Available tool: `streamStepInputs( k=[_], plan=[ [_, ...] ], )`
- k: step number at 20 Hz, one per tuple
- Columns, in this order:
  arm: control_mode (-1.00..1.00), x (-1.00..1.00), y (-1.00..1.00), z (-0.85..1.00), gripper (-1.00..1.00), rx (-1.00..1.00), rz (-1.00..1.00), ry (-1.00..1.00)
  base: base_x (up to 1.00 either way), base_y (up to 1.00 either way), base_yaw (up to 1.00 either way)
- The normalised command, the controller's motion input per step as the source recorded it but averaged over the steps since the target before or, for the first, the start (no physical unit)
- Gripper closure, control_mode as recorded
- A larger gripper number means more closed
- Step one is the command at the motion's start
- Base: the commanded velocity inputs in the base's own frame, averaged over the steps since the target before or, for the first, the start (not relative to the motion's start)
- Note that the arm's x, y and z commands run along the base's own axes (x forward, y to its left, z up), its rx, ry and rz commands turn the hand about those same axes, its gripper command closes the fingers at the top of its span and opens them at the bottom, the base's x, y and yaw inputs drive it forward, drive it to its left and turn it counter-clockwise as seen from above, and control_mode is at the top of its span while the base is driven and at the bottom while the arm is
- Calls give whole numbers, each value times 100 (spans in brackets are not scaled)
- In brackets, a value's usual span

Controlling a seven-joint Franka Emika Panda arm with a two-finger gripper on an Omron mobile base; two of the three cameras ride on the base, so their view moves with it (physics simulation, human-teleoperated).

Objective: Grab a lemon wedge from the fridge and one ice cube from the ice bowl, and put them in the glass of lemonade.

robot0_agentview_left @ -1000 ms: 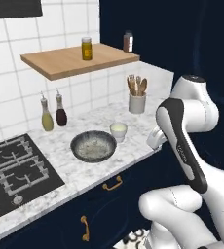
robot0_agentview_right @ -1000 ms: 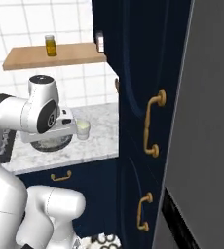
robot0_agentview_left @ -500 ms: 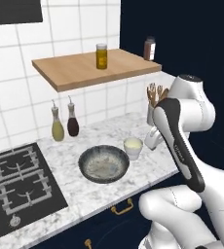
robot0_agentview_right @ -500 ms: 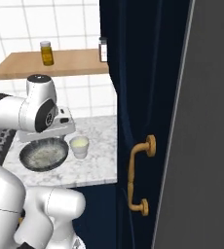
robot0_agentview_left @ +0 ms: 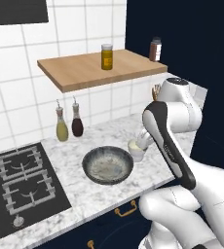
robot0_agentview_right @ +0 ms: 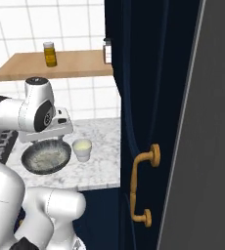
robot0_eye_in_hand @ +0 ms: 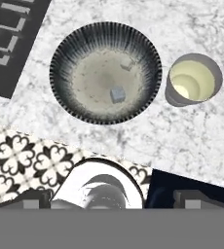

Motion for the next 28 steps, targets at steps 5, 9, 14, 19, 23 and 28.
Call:
streamStepInputs(
  k=[5,9,14,19,23,28],
  plan=[
    [-100,92,88,-99,-100,-9,-24,22,0,0,0],
    [-100,53,29,-95,-100,0,-13,28,0,0,0],
    [-100,25,5,-56,-100,-4,0,20,0,0,0],
    [-100,27,13,-41,-100,-3,0,-2,0,0,0],
    [-100,23,0,-57,-100,-1,0,-9,0,0,0],
    [-100,15,0,-48,-100,0,0,-1,0,0,0]
  ],
)
